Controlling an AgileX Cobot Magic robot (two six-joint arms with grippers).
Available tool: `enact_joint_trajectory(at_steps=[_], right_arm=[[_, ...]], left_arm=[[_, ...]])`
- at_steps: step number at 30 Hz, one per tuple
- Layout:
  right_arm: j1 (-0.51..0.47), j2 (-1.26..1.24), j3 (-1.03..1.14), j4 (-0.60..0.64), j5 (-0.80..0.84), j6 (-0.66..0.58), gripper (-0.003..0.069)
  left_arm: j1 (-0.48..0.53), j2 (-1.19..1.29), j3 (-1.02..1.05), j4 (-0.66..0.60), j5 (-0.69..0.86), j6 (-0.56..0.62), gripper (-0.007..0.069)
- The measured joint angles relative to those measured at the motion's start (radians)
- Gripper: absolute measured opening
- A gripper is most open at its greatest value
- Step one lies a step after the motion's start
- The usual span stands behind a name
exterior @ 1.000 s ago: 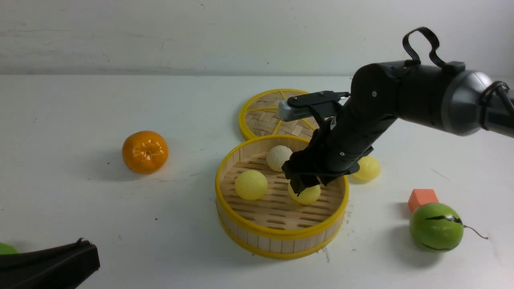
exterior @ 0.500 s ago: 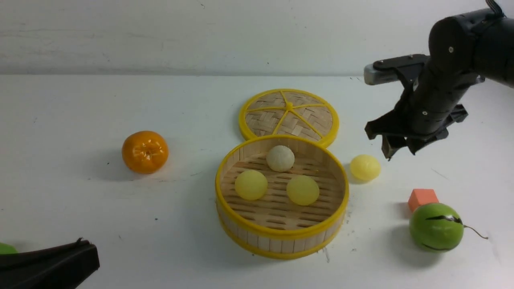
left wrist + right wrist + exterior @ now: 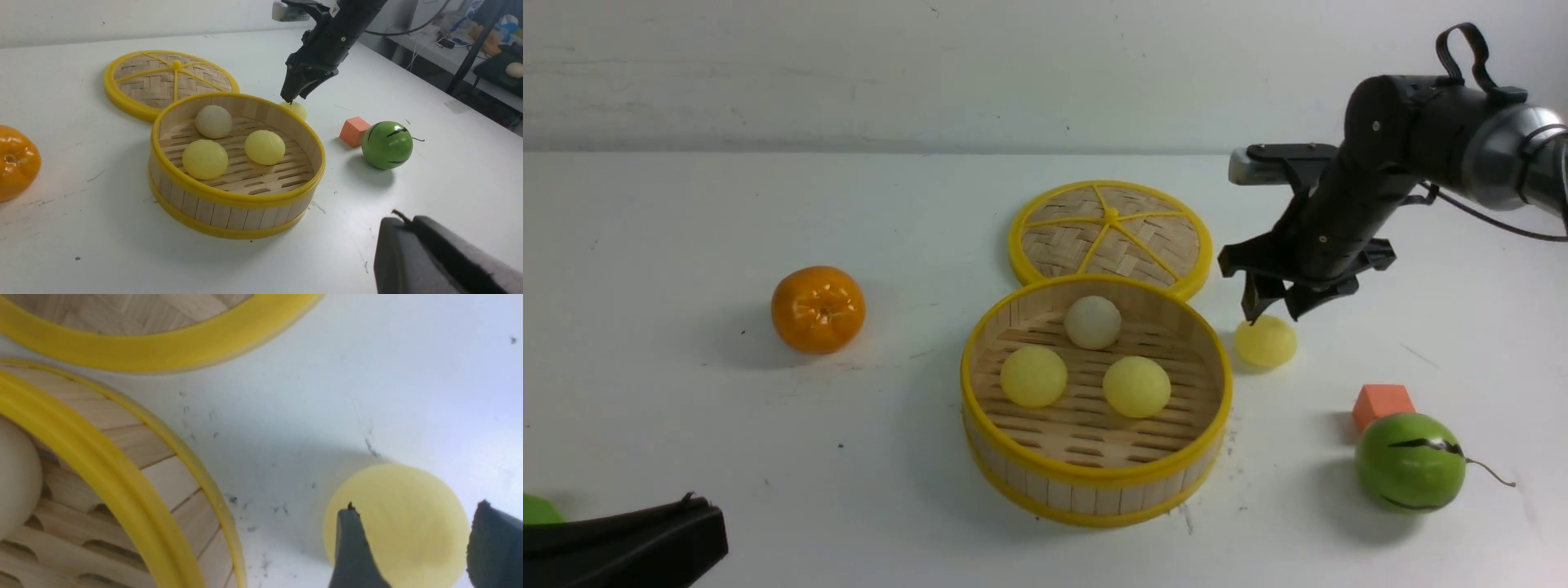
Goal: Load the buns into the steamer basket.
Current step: Use the right arm to grab a steamed stuffed bun
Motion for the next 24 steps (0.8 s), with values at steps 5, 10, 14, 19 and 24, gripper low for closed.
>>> enact_joint_trajectory(at_steps=[5,10,14,19,24], right_arm=[[0.0,0.031,-0.027,0.0,0.031,0.0,0.0377],[0.0,0.033,-0.031,0.0,0.038,0.0,0.0359],[0.0,0.033,-0.033,0.0,0.04,0.0,0.0307],[0.0,0.033,-0.034,0.0,0.051,0.0,0.0245],[0.0,0.034,-0.034,0.0,0.053,0.0,0.0219]], left_arm=[[0.0,0.0,0.0,0.0,0.039,0.0,0.002],[0.0,0.0,0.0,0.0,0.062,0.0,0.0021],[0.0,0.0,0.0,0.0,0.063,0.0,0.0024],[0.0,0.0,0.0,0.0,0.063,0.0,0.0029],[0.0,0.0,0.0,0.0,0.062,0.0,0.0029]])
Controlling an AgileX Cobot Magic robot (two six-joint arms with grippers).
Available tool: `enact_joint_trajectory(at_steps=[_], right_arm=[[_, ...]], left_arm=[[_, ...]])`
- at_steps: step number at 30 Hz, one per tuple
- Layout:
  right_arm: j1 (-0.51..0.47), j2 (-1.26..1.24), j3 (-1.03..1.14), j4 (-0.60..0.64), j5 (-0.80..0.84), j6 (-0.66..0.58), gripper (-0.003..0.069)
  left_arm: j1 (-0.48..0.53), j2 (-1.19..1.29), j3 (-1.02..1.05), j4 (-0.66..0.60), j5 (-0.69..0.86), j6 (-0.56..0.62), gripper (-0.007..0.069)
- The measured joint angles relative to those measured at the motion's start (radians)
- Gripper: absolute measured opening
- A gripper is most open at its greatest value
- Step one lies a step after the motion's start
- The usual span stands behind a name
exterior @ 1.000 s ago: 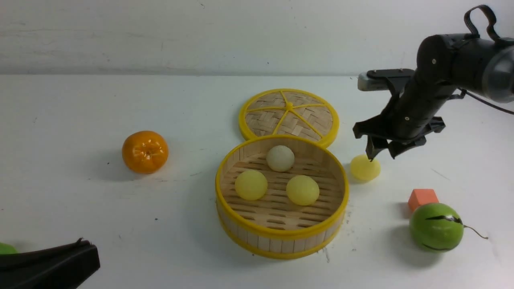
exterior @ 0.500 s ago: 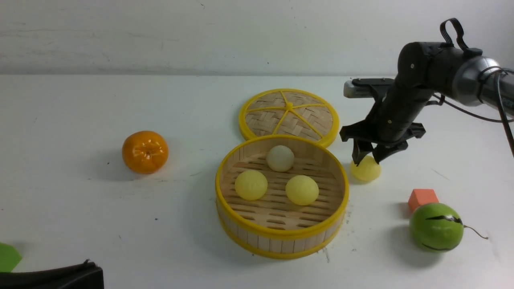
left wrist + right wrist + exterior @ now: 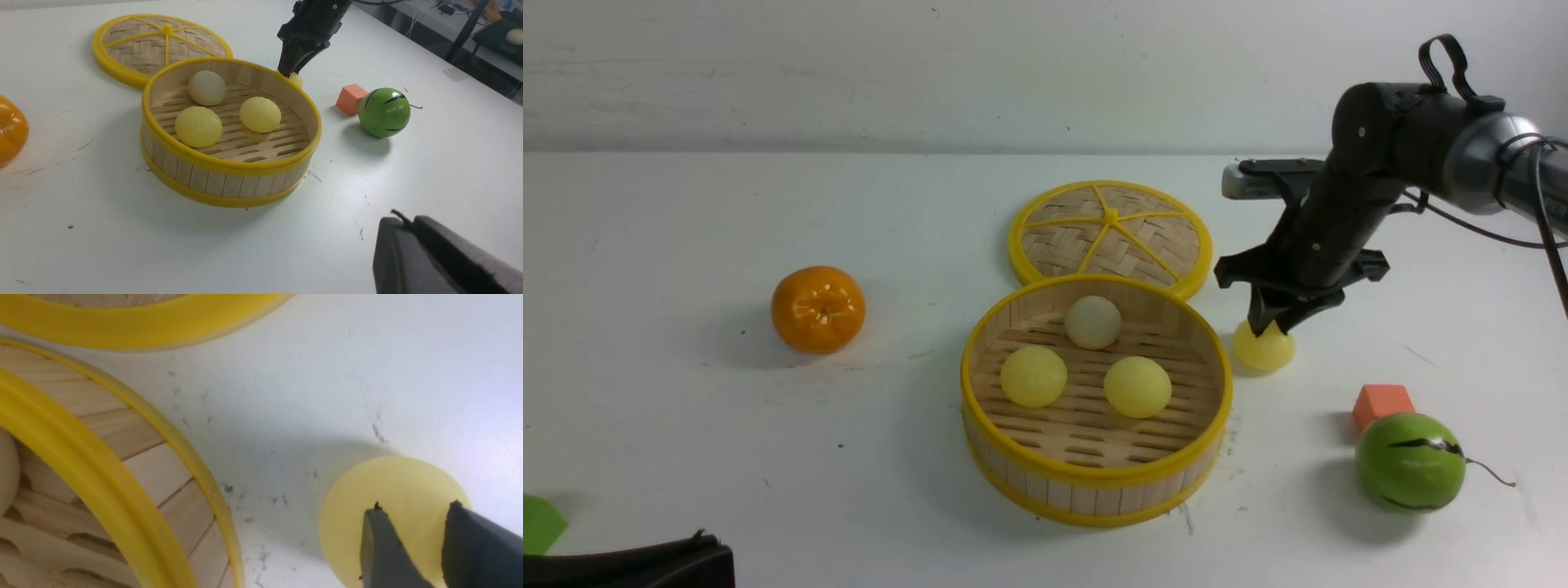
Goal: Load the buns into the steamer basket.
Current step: Use the right arm to grab a steamed stuffed bun
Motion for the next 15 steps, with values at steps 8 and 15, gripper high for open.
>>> enact_joint_trajectory(at_steps=[8,15], right_arm=[[0.0,0.013,-0.001,0.0,0.022,-0.001,0.0201],[0.0,0.013,-0.001,0.0,0.022,-0.005,0.0111]], left_arm=[[0.0,0.0,0.0,0.0,0.0,-0.001,0.0035],[0.0,0.0,0.0,0.0,0.0,-0.001,0.0039]])
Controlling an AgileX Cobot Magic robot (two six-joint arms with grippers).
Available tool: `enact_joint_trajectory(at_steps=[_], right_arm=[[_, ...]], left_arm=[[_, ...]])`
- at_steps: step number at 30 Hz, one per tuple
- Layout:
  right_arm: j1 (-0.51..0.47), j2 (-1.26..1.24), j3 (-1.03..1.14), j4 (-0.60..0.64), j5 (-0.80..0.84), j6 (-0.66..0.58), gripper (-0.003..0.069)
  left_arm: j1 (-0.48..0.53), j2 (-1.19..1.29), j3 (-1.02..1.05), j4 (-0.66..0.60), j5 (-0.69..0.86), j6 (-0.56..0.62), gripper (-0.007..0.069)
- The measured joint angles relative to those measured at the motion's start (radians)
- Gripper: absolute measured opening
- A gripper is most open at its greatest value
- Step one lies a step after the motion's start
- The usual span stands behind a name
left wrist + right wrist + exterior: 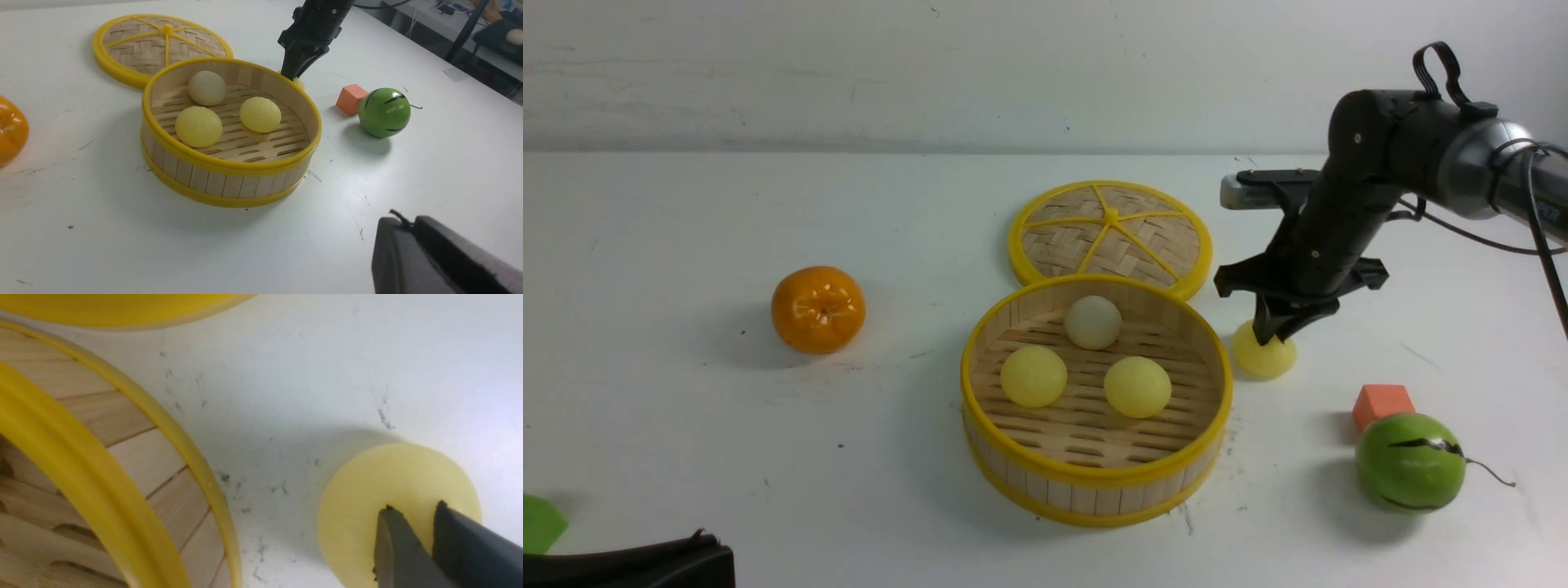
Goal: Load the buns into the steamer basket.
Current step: Use the right arm to grab a steamed stuffed bun, then use the right arm to put the steamed stuffed bun into the steamer
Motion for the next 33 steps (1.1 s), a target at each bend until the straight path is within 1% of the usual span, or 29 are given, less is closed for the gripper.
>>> enact_joint_trajectory(at_steps=[2,4,5,8,19,26,29,31,32,33], right_arm=[[0.0,0.0,0.0,0.0,0.0,-0.004,0.0061],[0.0,0.0,0.0,0.0,0.0,-0.009,0.0046],[0.0,0.0,0.0,0.0,0.0,-0.017,0.0025],[0.0,0.0,0.0,0.0,0.0,-0.025,0.0006],[0.0,-0.054,0.0,-0.001,0.012,-0.044,0.0003],[0.01,-0.189,0.0,0.002,0.128,-0.046,0.0005],[0.033,-0.251,0.0,0.023,0.164,-0.047,0.0005],[0.095,-0.324,0.001,0.052,0.171,-0.051,0.0006],[0.101,-0.33,0.001,0.055,0.172,-0.052,0.0006],[0.142,-0.358,0.004,0.061,0.172,-0.055,0.0006]], left_arm=[[0.0,0.0,0.0,0.0,0.0,0.0,0.0039],[0.0,0.0,0.0,0.0,0.0,0.0,0.0039],[0.0,0.0,0.0,0.0,0.0,0.0,0.0039],[0.0,0.0,0.0,0.0,0.0,0.0,0.0039],[0.0,0.0,0.0,0.0,-0.001,0.0,0.0047],[0.0,0.0,0.0,0.0,-0.012,0.001,0.0048],[0.0,0.0,0.0,0.0,-0.023,0.001,0.0048],[0.0,0.0,0.0,0.0,-0.032,0.001,0.005],[0.0,0.0,0.0,0.0,-0.034,0.001,0.005],[0.0,0.0,0.0,0.0,-0.04,0.001,0.0049]])
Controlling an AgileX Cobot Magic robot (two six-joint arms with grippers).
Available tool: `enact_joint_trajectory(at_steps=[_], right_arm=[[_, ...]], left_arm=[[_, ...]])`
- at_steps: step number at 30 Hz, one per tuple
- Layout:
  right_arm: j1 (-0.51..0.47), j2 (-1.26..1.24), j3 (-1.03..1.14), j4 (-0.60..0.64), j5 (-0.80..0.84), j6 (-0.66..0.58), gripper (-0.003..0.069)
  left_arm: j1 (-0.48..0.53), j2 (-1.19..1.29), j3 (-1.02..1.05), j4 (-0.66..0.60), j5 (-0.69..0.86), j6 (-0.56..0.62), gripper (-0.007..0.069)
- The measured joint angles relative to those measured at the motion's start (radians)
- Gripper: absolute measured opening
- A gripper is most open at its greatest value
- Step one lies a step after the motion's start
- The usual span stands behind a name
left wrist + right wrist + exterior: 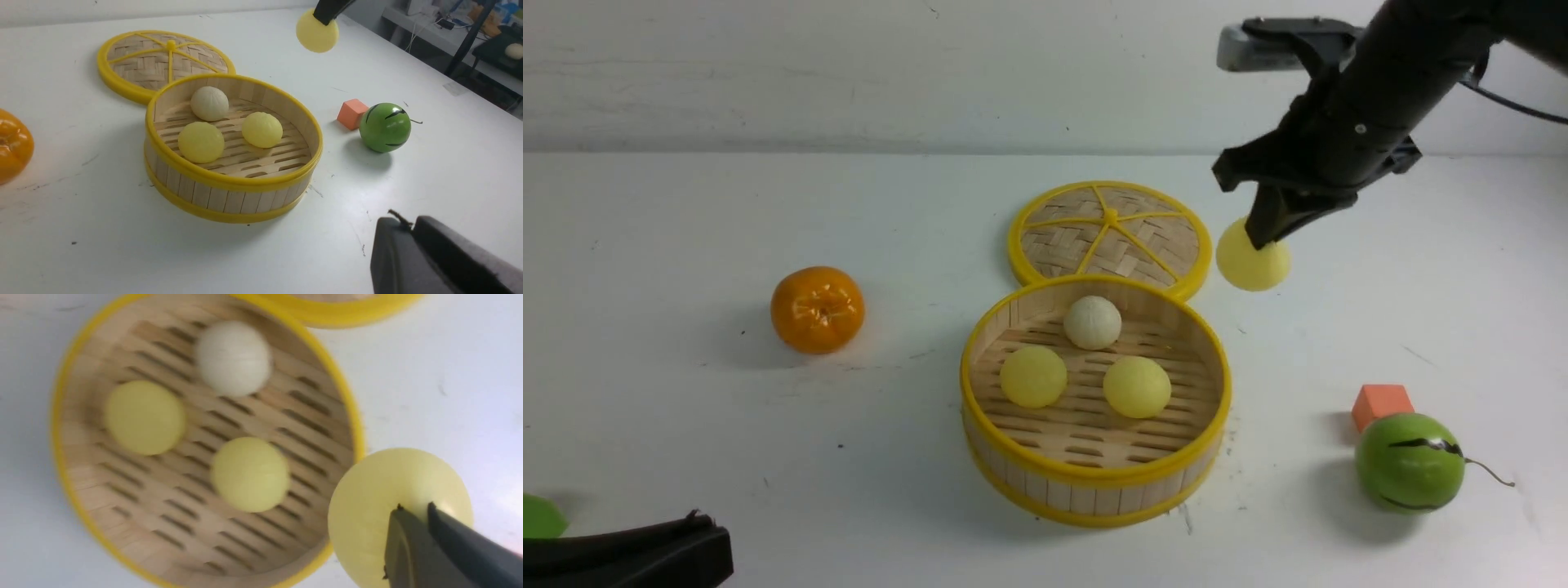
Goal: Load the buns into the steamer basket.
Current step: Use the right arm to put the steamed stuffed bun into the steamer
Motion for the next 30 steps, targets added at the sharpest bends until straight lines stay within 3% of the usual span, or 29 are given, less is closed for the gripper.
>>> enact_joint_trajectory(at_steps=[4,9,21,30], right_arm=[[0.165,-0.056,0.072,0.017,0.003,-0.001,0.0006],[0.29,-0.048,0.21,0.022,-0.037,0.0,0.0006],[0.3,0.062,0.236,0.009,-0.221,0.023,0.0006],[0.299,0.11,0.236,-0.029,-0.249,0.032,0.001]], left_arm=[[0.0,0.0,0.0,0.007,-0.008,0.0,0.0049],[0.0,0.0,0.0,0.015,-0.007,0.0,0.005],[0.0,0.0,0.0,0.017,-0.007,0.0,0.0056],[0.0,0.0,0.0,0.018,-0.007,0.0,0.0059]])
